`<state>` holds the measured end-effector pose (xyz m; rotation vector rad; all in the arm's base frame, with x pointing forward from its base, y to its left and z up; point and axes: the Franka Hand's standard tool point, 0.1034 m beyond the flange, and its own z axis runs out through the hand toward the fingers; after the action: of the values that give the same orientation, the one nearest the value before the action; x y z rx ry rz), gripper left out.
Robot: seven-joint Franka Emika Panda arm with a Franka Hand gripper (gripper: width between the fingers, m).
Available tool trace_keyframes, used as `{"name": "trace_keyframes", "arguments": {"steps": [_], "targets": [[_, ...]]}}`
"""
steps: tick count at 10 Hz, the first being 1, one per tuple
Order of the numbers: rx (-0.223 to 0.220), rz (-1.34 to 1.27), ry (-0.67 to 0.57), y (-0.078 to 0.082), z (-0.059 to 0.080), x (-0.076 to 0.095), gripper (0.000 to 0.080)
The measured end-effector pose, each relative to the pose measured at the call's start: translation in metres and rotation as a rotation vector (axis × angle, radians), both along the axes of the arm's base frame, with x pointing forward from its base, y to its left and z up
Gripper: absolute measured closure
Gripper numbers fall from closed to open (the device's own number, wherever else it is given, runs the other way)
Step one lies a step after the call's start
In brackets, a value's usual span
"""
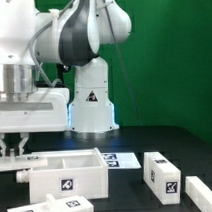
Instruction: Assemble cabinet
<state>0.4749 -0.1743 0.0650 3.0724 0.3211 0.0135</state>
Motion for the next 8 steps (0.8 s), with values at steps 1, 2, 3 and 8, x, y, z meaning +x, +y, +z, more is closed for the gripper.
{"name": "trace_keyframes", "arguments": {"steps": [1,2,3,8], "targets": [[0.000,0.001,-0.001,0.0043,0.0009,0.0020,0.0735],[0.001,-0.005,-0.002,0.0078,0.0010,0.0034,0.0735],[0.001,-0.018,-0.004,0.0117,0.0010,0.0047,0.0735],[0.000,-0.009,-0.005,0.0119,0.0007,0.0059,0.0735]]}}
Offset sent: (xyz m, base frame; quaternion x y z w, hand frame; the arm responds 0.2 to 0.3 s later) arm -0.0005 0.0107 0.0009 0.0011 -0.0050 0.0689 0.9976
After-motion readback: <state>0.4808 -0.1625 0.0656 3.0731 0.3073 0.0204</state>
